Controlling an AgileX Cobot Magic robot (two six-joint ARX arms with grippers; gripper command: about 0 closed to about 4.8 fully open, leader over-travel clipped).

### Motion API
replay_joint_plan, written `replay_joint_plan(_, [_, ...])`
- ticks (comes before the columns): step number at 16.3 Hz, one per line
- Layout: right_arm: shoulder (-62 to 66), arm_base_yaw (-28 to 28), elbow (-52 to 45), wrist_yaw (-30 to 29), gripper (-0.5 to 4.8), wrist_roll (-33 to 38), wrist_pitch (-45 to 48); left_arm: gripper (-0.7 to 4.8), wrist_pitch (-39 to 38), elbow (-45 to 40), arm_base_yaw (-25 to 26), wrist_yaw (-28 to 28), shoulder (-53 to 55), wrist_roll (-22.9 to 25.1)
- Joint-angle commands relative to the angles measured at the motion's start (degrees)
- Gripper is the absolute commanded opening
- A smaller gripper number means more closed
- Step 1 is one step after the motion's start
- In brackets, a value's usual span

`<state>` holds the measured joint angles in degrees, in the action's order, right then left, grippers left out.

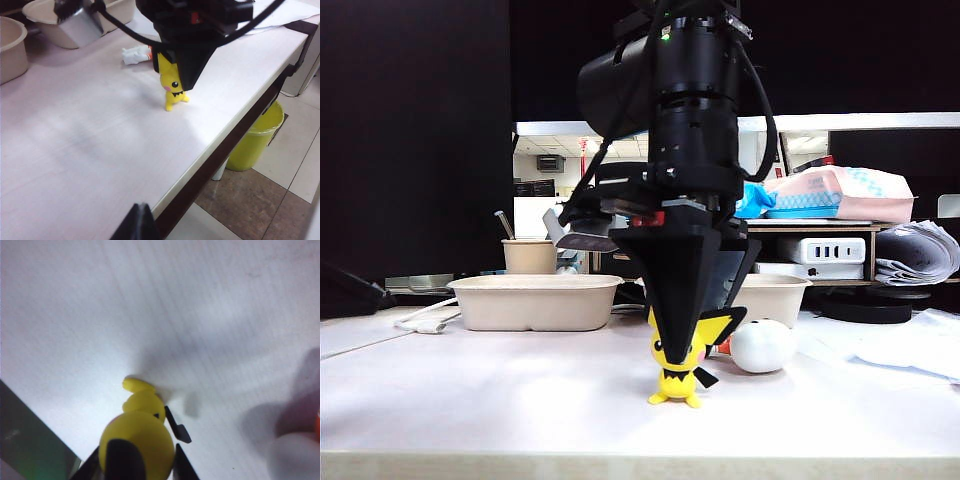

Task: Put the dolls with similar colors into the same paper box, while dolls with different colors go into separate paper boxes.

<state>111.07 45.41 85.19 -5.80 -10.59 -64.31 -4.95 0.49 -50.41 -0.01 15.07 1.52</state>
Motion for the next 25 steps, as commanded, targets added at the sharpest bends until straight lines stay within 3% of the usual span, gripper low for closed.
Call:
replay_joint_plan(1, [-0.22, 0.07, 0.15, -0.09, 1.02, -0.15, 1.11, -0.05, 0.76, 0.04, 0.11, 0.22, 0.02, -0.02])
replay_joint_plan(5, [-0.39, 0.07, 0.92, -0.13, 1.02, -0.11, 1.84, -0.05, 0.76, 0.04, 0.26, 0.24, -0.17, 0.0])
replay_joint_plan(9, [-0.48, -0.5, 7.15, -0.11, 1.01, -0.13, 3.3, -0.05, 0.76, 0.04, 7.78, 0.72, -3.72, -0.02])
replay_joint_plan(11, [-0.24, -2.08, 11.58, -0.09, 0.94, -0.2, 8.09, -0.05, 0.79, 0.04, 12.87, 0.7, -7.13, 0.0])
replay_joint_plan(15, [2.05, -5.46, 16.39, -0.31, 0.94, -0.13, 17.0, -0.05, 0.74, 0.04, 17.62, 0.7, -12.0, 0.0])
replay_joint_plan(17, [5.9, -6.99, 20.5, -0.35, 0.94, -0.17, 21.33, -0.05, 1.77, 0.04, 18.12, 0.72, -14.84, 0.0])
replay_joint_plan(22, [17.59, -7.28, 34.93, -0.33, 0.94, -0.11, 20.17, -0.05, 2.01, 0.04, 18.36, 0.74, -14.88, -0.02])
replay_joint_plan(25, [20.17, -7.28, 36.22, -0.31, 0.94, -0.11, 19.8, -0.05, 2.01, 0.04, 19.06, 0.7, -14.88, 0.0])
